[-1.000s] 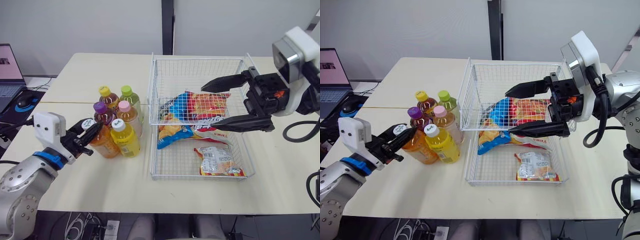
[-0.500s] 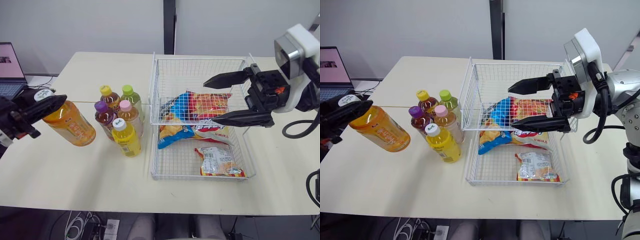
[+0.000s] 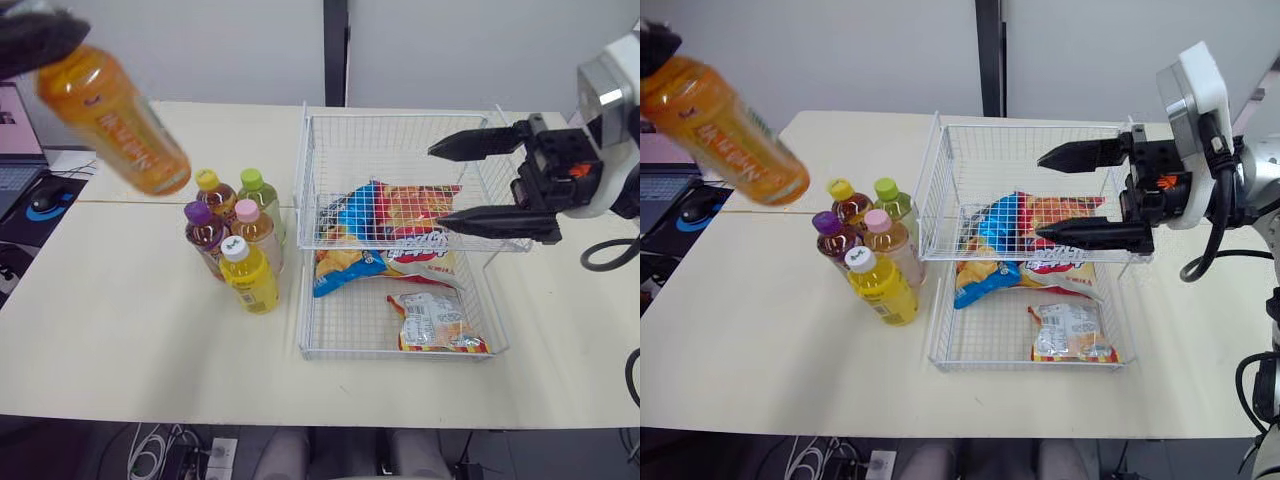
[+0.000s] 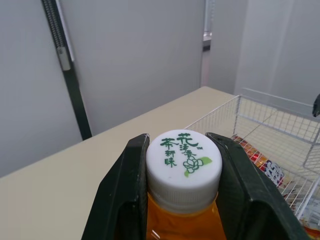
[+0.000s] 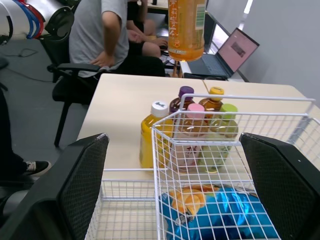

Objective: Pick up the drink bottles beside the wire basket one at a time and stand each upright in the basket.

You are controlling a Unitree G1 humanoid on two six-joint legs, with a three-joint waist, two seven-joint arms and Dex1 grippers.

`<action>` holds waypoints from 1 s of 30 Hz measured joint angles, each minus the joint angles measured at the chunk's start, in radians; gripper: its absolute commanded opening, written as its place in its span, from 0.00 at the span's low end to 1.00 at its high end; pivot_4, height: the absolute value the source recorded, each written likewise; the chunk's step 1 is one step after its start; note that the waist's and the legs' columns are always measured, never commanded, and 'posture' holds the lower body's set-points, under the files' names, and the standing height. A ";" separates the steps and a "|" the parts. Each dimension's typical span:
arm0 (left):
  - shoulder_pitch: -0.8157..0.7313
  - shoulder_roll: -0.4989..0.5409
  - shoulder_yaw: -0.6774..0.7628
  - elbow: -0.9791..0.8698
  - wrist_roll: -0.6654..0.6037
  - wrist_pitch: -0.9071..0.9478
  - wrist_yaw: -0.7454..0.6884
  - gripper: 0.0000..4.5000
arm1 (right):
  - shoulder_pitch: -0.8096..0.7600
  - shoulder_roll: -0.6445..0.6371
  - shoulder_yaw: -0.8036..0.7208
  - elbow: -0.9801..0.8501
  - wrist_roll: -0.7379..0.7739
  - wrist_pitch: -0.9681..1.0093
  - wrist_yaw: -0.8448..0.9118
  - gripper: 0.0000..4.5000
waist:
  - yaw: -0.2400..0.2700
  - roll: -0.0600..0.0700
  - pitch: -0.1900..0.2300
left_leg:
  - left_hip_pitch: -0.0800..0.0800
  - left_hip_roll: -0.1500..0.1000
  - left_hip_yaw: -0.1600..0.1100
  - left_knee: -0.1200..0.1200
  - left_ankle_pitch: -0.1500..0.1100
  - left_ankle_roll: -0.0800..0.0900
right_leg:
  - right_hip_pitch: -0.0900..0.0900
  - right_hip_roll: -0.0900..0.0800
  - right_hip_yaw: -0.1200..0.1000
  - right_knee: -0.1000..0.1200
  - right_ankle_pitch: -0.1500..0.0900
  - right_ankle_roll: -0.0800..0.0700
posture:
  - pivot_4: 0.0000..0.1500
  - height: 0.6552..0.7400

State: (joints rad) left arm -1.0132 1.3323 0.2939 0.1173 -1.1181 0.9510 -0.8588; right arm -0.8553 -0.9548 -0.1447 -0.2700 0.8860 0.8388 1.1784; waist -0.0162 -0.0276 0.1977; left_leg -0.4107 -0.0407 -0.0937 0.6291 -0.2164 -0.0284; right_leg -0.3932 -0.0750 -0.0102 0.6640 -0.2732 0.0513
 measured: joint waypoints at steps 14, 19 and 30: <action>-0.573 -0.552 -0.360 0.391 0.368 -0.102 -0.284 0.30 | 0.160 -0.064 -0.174 -0.091 0.030 0.027 -0.139 1.00 | -0.021 -0.002 0.002 | -0.015 0.000 0.005 0.009 0.000 0.000 | -0.018 -0.001 0.004 0.012 0.001 0.001 | 1.00 1.00; -0.665 -0.712 -0.381 0.542 0.493 -0.235 -0.358 0.30 | 0.230 -0.071 -0.228 -0.143 0.060 0.044 -0.192 1.00 | -0.017 -0.002 0.003 | -0.015 0.000 0.005 0.014 0.000 0.000 | -0.018 -0.001 0.005 0.015 0.000 0.001 | 1.00 1.00; -0.702 -1.093 -0.403 0.833 0.732 -0.580 -0.286 0.30 | 0.347 -0.120 -0.353 -0.197 0.078 0.071 -0.309 1.00 | -0.012 -0.003 0.004 | -0.016 -0.002 0.005 0.016 0.000 0.000 | -0.017 -0.002 0.004 0.015 0.001 0.002 | 1.00 1.00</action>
State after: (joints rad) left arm -1.7150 0.2393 -0.1091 0.9500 -0.3863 0.3713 -1.1452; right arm -0.5080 -1.0752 -0.4975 -0.4669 0.9643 0.9100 0.8693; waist -0.0285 -0.0303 0.2017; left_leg -0.4270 -0.0423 -0.0889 0.6451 -0.2164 -0.0279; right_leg -0.4099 -0.0771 -0.0061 0.6795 -0.2723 0.0531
